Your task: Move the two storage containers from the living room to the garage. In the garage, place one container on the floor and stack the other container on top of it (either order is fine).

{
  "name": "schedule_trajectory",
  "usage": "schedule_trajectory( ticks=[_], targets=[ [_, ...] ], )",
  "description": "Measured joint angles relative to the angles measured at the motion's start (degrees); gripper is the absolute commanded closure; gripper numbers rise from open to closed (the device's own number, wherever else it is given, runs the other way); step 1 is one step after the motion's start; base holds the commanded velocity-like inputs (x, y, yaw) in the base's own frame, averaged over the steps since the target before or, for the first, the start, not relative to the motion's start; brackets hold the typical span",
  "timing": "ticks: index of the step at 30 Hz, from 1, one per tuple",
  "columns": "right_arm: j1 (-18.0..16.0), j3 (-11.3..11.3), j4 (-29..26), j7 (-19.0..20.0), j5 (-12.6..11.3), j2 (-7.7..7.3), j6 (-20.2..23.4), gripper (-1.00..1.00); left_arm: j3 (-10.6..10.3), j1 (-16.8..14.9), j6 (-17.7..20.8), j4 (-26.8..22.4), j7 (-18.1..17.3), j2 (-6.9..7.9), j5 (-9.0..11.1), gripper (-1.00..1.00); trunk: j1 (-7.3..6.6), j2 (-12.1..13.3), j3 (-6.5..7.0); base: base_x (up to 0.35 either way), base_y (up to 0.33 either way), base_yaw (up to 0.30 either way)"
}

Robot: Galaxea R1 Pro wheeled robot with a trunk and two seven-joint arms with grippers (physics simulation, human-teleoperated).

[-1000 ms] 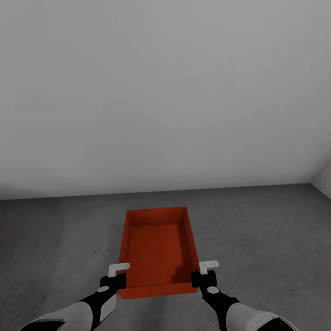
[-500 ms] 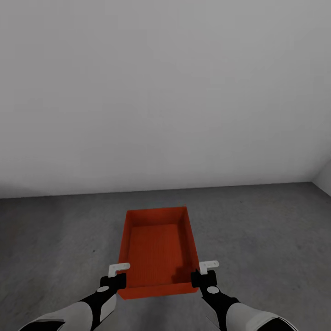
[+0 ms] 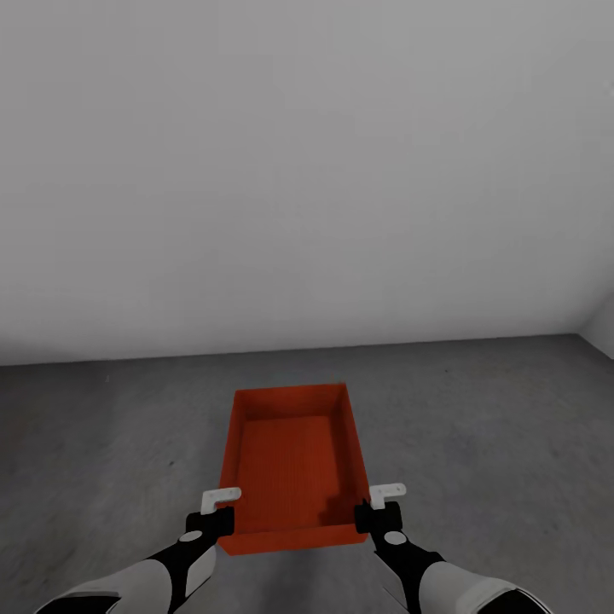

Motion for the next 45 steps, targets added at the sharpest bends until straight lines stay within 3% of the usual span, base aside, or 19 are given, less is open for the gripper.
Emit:
schedule_trajectory(
  ticks=[9,45],
  targets=[
    [0.0,0.0,0.0,-0.03,0.02,0.01,0.0,1.0,0.0,0.0,0.0,0.0,-0.01,0.01,0.0,1.0,1.98,-3.61,-1.62,0.0,0.0,-0.177],
    [0.0,0.01,0.01,-0.02,-0.02,0.02,0.0,1.0,-0.01,0.0,0.0,0.0,-0.03,0.02,0.0,1.0,9.89,-18.05,-8.08,0.0,0.0,-0.002]
  ],
)
